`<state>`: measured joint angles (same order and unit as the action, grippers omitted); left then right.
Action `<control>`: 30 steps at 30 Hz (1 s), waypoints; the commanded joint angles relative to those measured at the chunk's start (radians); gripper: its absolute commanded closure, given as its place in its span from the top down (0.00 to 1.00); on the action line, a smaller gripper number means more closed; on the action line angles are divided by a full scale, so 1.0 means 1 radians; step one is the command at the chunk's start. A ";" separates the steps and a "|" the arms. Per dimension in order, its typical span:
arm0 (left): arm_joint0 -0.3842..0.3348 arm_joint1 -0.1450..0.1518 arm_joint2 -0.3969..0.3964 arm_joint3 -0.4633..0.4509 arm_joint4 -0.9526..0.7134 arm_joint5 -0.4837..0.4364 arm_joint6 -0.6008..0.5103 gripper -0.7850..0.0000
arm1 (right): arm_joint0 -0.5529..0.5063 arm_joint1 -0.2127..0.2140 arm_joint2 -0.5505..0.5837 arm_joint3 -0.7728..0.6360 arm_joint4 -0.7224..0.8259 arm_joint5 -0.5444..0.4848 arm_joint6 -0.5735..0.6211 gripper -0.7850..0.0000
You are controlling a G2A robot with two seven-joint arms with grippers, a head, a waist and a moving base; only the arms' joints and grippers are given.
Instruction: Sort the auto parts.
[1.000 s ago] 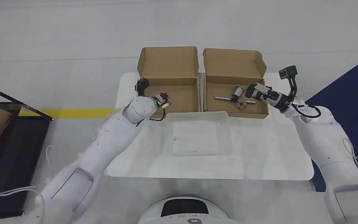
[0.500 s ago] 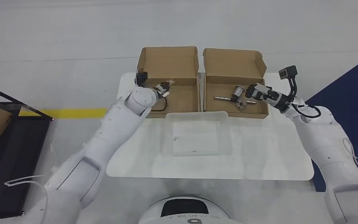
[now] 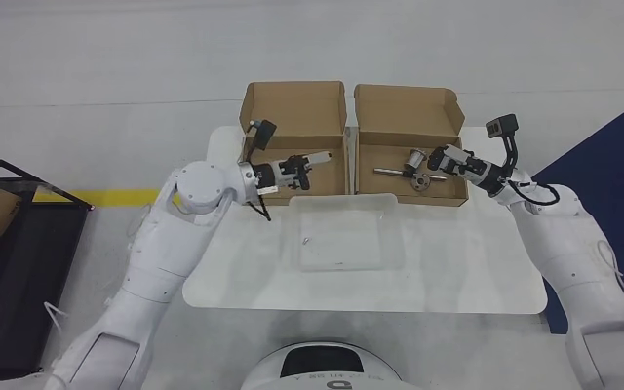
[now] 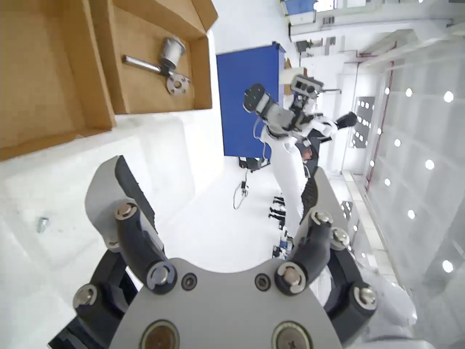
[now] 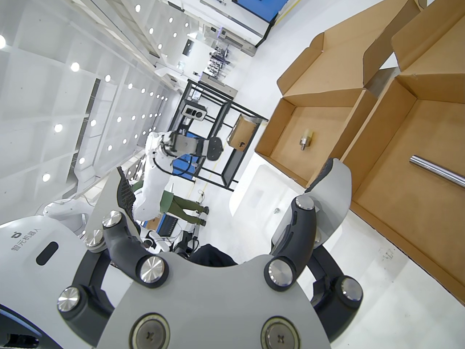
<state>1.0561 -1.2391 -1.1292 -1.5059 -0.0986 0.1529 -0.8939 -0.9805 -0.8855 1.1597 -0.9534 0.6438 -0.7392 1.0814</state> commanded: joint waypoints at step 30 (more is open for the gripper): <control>-0.057 0.008 0.304 -0.119 0.639 -0.073 -0.243 1.00 | 0.000 0.000 0.000 0.000 0.000 0.000 0.000 1.00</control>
<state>0.9990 -1.2309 -0.8247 -1.6244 0.5389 0.0799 -1.1364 -0.9805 -0.8855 1.1597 -0.9534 0.6438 -0.7392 1.0814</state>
